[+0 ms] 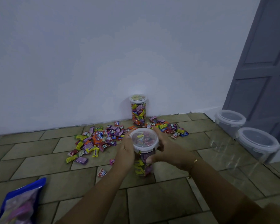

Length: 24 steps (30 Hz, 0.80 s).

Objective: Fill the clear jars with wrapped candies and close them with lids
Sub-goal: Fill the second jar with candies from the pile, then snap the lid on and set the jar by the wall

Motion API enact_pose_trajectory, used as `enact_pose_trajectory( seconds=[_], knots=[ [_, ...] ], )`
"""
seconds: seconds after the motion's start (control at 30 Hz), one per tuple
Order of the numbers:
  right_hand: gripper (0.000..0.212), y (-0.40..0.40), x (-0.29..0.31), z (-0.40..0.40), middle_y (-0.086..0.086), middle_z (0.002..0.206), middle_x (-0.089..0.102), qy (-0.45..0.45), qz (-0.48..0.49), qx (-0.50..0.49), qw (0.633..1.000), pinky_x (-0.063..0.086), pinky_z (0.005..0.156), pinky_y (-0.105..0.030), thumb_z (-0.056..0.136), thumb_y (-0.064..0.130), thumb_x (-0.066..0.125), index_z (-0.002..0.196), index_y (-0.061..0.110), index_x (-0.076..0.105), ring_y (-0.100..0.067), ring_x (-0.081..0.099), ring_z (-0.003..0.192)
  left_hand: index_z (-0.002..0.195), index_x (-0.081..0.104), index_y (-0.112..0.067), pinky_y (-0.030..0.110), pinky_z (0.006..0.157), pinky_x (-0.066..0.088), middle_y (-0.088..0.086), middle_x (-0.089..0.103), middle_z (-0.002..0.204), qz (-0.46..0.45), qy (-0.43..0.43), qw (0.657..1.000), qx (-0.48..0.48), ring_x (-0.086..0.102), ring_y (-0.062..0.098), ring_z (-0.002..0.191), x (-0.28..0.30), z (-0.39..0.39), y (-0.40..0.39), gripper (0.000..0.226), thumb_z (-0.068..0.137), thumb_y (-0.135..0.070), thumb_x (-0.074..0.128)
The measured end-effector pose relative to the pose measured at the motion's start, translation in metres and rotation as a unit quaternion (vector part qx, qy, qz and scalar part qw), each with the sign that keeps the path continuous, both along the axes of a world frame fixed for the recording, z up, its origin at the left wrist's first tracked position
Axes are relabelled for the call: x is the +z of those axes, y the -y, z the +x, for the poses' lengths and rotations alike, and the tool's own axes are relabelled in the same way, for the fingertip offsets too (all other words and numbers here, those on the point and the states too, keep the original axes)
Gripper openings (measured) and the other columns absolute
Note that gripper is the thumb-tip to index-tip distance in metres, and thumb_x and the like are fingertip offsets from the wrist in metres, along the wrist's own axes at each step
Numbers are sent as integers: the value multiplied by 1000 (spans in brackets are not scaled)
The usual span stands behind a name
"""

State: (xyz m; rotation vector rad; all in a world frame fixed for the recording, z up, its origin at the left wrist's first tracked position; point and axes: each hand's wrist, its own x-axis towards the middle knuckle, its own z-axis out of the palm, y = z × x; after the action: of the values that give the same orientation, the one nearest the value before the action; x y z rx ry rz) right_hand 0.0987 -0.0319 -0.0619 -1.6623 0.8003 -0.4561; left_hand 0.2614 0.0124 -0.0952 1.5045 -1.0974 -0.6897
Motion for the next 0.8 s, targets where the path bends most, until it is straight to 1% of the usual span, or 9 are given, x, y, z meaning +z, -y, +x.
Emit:
enact_pose_trajectory(
  seconds=[0.07, 0.13, 0.27, 0.33, 0.4, 0.5, 0.6, 0.67, 0.8],
  knots=[
    [121, -1, -2, 8, 5, 144, 32, -13, -34, -39, 999, 43, 88, -15, 68, 8, 82, 150, 19, -6, -7, 36, 123, 140, 41, -13, 36, 106, 36, 10, 47, 138, 18, -4, 1000, 9, 43, 26, 127, 3, -3, 5, 46, 103, -31, 19],
    [123, 4, -4, 10, 0, 147, 34, -9, -54, -83, 995, 43, 92, -24, 65, 14, 85, 150, 14, -4, -12, 42, 123, 131, 48, -10, 20, 89, 37, 5, 52, 123, 5, 0, 1000, 1, 47, 17, 113, 11, -10, 10, 41, 104, -25, 21],
    [91, 21, 7, 0, 2, 120, 58, 2, -112, -118, 987, 54, 68, -25, 61, 15, 87, 133, 16, 33, -18, 59, 104, 119, 55, -4, 13, 71, 39, 4, 58, 97, -2, 23, 1000, -20, 51, 10, 86, 27, -15, 27, 39, 103, -19, 23],
    [86, 33, 17, -5, 5, 115, 60, 24, -134, -138, 981, 57, 79, -35, 59, 11, 87, 131, 17, 40, -18, 60, 105, 119, 60, -15, 17, 86, 43, 2, 62, 106, -21, 1, 999, -42, 56, 11, 97, 37, -17, 43, 39, 102, -25, 26],
    [102, 48, 29, -8, 3, 120, 57, 38, -140, -169, 975, 54, 88, -44, 54, 15, 90, 139, 12, 33, -19, 58, 110, 115, 63, -32, 34, 100, 44, -1, 63, 118, -35, -38, 996, -75, 56, 13, 113, 48, -21, 61, 39, 98, -39, 29],
    [105, 74, 44, -11, 1, 129, 51, 41, -177, -201, 963, 47, 91, -27, 56, 18, 89, 142, 9, 30, -13, 52, 111, 105, 60, -38, 40, 101, 43, -5, 61, 116, -24, -81, 993, -88, 54, 17, 115, 59, -25, 87, 33, 97, -48, 29],
    [89, 108, 56, -13, 7, 109, 51, 35, -202, -239, 949, 39, 74, -1, 67, 11, 83, 139, 4, 31, -10, 46, 103, 131, 50, -24, 39, 110, 30, 3, 47, 137, 26, 24, 997, -73, 41, 22, 131, 51, -26, 122, 46, 99, -46, 26],
    [89, 136, 57, -12, 5, 113, 50, 34, -202, -274, 940, 41, 71, -5, 67, 13, 83, 139, 4, 31, -13, 48, 108, 143, 37, -12, 26, 106, 28, 7, 39, 146, 65, 141, 985, -74, 38, 21, 133, 41, -26, 141, 44, 103, -28, 30],
    [99, 185, 52, -7, -10, 141, 43, 35, -203, -313, 927, 37, 83, -13, 68, 14, 83, 145, 6, 22, -24, 44, 126, 133, 47, 0, 34, 100, 39, 17, 48, 136, 99, 228, 962, -118, 48, 31, 122, 17, -30, 181, 41, 97, -18, 42]
  ],
)
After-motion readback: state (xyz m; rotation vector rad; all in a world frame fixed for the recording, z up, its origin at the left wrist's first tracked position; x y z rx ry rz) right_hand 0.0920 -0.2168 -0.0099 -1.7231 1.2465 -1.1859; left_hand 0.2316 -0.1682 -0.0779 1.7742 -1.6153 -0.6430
